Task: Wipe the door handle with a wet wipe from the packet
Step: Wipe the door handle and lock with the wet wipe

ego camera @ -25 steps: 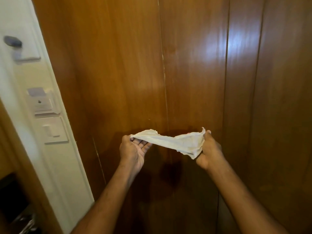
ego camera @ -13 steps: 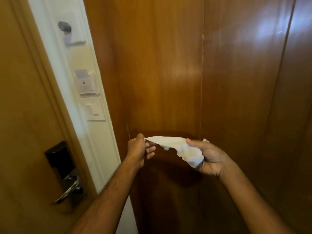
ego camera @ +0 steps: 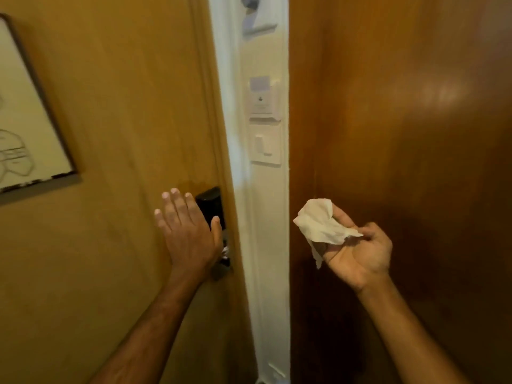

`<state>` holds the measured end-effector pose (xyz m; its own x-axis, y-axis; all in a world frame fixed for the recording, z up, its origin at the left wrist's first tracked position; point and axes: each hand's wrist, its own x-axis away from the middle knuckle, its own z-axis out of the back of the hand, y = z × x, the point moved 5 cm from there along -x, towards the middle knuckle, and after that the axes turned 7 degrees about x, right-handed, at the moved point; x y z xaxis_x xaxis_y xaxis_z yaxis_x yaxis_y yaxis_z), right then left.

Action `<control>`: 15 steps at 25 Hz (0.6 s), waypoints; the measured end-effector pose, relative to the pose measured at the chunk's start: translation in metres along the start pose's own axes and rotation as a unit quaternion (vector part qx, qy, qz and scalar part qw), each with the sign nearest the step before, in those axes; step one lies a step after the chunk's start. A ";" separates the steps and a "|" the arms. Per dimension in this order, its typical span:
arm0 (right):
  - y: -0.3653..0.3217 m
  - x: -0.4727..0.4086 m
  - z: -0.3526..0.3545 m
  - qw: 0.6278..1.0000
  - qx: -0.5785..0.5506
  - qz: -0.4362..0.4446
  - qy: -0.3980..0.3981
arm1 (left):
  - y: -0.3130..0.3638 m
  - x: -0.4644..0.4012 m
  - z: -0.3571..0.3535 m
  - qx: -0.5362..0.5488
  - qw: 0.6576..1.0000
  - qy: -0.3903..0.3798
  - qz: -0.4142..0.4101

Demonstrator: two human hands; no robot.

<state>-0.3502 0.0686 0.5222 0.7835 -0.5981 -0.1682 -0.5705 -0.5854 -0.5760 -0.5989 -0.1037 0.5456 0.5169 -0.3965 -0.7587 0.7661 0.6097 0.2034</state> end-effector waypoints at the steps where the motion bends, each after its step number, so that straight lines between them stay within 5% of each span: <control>1: 0.025 -0.009 -0.002 1.000 0.017 -0.015 -0.015 | -0.024 0.004 0.001 -0.034 0.999 0.007 -0.005; 6: 0.141 -0.054 0.013 0.975 0.198 -0.036 0.089 | -0.101 0.015 -0.005 -0.126 0.989 0.050 -0.058; 15: 0.253 -0.102 0.000 0.835 0.530 0.053 0.139 | -0.130 0.015 -0.026 -0.260 0.950 0.128 -0.114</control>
<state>-0.5749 -0.0183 0.3933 0.5707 -0.8061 -0.1563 0.0204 0.2042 -0.9787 -0.7005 -0.1707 0.4912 0.1991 -0.4201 -0.8854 0.5214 0.8104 -0.2673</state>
